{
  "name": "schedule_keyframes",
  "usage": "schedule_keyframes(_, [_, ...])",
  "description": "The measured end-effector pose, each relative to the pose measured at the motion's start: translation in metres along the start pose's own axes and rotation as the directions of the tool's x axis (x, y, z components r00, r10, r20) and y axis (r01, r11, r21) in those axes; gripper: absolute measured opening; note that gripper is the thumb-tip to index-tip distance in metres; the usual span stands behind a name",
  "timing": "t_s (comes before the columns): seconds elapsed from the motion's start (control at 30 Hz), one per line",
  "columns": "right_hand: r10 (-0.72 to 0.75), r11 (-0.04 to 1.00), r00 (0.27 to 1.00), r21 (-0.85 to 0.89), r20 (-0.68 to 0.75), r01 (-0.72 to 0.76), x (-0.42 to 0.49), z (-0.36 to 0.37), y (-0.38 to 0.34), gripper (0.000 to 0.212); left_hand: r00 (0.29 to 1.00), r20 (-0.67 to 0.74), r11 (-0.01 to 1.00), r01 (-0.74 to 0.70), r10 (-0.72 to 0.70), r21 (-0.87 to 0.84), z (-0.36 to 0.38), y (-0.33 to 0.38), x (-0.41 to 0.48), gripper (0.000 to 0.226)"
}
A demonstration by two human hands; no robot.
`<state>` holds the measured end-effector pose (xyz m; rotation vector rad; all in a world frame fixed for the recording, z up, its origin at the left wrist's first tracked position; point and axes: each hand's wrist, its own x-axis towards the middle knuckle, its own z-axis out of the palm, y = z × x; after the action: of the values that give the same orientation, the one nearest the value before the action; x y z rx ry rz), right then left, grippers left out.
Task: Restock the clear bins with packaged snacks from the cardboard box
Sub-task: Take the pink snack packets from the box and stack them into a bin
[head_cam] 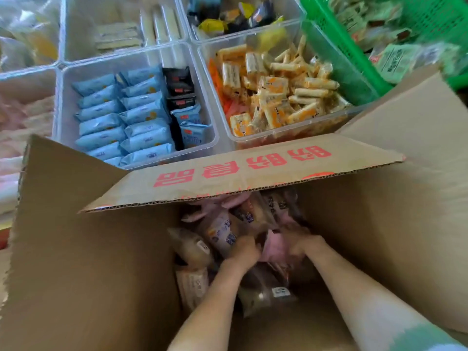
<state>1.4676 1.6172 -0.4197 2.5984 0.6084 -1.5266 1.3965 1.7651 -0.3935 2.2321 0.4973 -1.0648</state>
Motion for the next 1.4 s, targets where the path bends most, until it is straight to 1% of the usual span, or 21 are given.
schedule_keyframes(0.07, [-0.016, 0.999, 0.999, -0.032, -0.029, 0.015, 0.006, 0.0, -0.001, 0.089, 0.999, 0.013, 0.995, 0.045, -0.044, -0.089, 0.003, 0.002, 0.007, 0.038])
schedule_keyframes(0.17, [-0.102, 0.995, 0.995, -0.011, -0.018, 0.102, 0.001, -0.004, -0.001, 0.071, 0.991, 0.038, 0.95, 0.136, -0.131, -0.28, 0.009, 0.008, 0.012, 0.043])
schedule_keyframes(0.2, [-0.118, 0.993, 0.993, 0.007, -0.002, 0.118, -0.002, -0.004, -0.001, 0.063, 0.977, 0.073, 0.893, 0.212, -0.199, -0.396, 0.009, 0.01, 0.012, 0.045])
schedule_keyframes(0.27, [-0.141, 0.989, 0.99, 0.041, 0.007, 0.14, -0.012, -0.005, 0.0, 0.053, 0.928, 0.201, 0.716, 0.37, -0.313, -0.593, 0.011, 0.017, 0.011, 0.047])
schedule_keyframes(0.37, [-0.195, 0.978, 0.979, 0.06, -0.058, 0.198, -0.03, -0.013, -0.001, 0.043, 0.877, 0.314, 0.516, 0.471, -0.364, -0.715, 0.008, 0.023, 0.007, 0.055])
schedule_keyframes(0.4, [-0.213, 0.974, 0.974, 0.055, -0.08, 0.218, -0.039, -0.017, -0.003, 0.04, 0.866, 0.358, 0.437, 0.489, -0.349, -0.755, 0.007, 0.025, 0.002, 0.06])
schedule_keyframes(0.5, [-0.235, 0.972, 0.958, -0.022, -0.166, 0.235, -0.068, -0.029, -0.01, 0.038, 0.847, 0.508, 0.04, 0.519, -0.156, -0.854, -0.004, 0.033, -0.019, 0.052])
schedule_keyframes(0.53, [-0.245, 0.969, 0.946, -0.059, -0.21, 0.238, -0.08, -0.032, -0.012, 0.038, 0.856, 0.509, -0.034, 0.508, -0.094, -0.861, -0.007, 0.033, -0.027, 0.047])
schedule_keyframes(0.63, [-0.324, 0.944, 0.866, -0.184, -0.381, 0.272, -0.12, -0.034, -0.021, 0.031, 0.903, 0.429, -0.123, 0.426, -0.002, -0.896, -0.019, 0.038, -0.058, 0.037])
schedule_keyframes(0.67, [-0.362, 0.93, 0.82, -0.225, -0.442, 0.29, -0.134, -0.033, -0.024, 0.029, 0.92, 0.391, -0.138, 0.39, 0.02, -0.91, -0.022, 0.04, -0.069, 0.035])
schedule_keyframes(0.73, [-0.397, 0.917, 0.733, -0.261, -0.553, 0.3, -0.161, -0.031, -0.027, 0.026, 0.953, 0.282, -0.092, 0.293, 0.112, -0.952, -0.027, 0.044, -0.094, 0.032])
schedule_keyframes(0.83, [-0.343, 0.929, 0.651, -0.14, -0.677, 0.343, -0.206, -0.02, -0.033, 0.037, 0.971, 0.119, -0.013, 0.125, 0.209, -0.992, -0.027, 0.038, -0.14, 0.025])
schedule_keyframes(0.9, [-0.223, 0.896, 0.61, 0.087, -0.76, 0.436, -0.237, -0.009, -0.042, 0.046, 0.957, 0.03, 0.021, 0.024, 0.288, -0.999, -0.028, 0.028, -0.172, 0.023])
schedule_keyframes(1.0, [0.051, 0.759, 0.452, 0.329, -0.891, 0.562, -0.274, 0.003, -0.06, 0.039, 0.913, -0.1, -0.079, -0.074, 0.396, -0.994, -0.034, 0.008, -0.218, 0.031])
schedule_keyframes(1.03, [0.143, 0.695, 0.423, 0.395, -0.895, 0.601, -0.284, 0.004, -0.066, 0.037, 0.886, -0.149, -0.09, -0.121, 0.44, -0.988, -0.038, 0.001, -0.234, 0.034])
schedule_keyframes(1.07, [0.213, 0.601, 0.441, 0.473, -0.872, 0.644, -0.295, 0.003, -0.073, 0.035, 0.854, -0.193, -0.091, -0.17, 0.483, -0.981, -0.041, -0.005, -0.252, 0.034])
schedule_keyframes(1.1, [0.247, 0.477, 0.503, 0.556, -0.828, 0.681, -0.306, 0.002, -0.082, 0.03, 0.829, -0.227, -0.072, -0.221, 0.512, -0.972, -0.045, -0.012, -0.268, 0.033])
schedule_keyframes(1.17, [0.187, 0.274, 0.64, 0.665, -0.746, 0.695, -0.325, -0.001, -0.1, 0.02, 0.811, -0.268, -0.02, -0.302, 0.52, -0.953, -0.056, -0.025, -0.296, 0.037])
schedule_keyframes(1.2, [0.131, 0.229, 0.67, 0.68, -0.731, 0.697, -0.332, -0.002, -0.11, 0.022, 0.811, -0.284, -0.002, -0.329, 0.511, -0.944, -0.061, -0.032, -0.306, 0.043])
schedule_keyframes(1.3, [0.037, 0.163, 0.676, 0.672, -0.736, 0.723, -0.344, -0.012, -0.143, 0.026, 0.826, -0.338, 0.035, -0.395, 0.452, -0.918, -0.083, -0.05, -0.334, 0.051])
schedule_keyframes(1.4, [-0.022, 0.094, 0.649, 0.644, -0.761, 0.759, -0.346, -0.026, -0.18, 0.026, 0.806, -0.447, 0.043, -0.501, 0.387, -0.865, -0.106, -0.074, -0.351, 0.047])
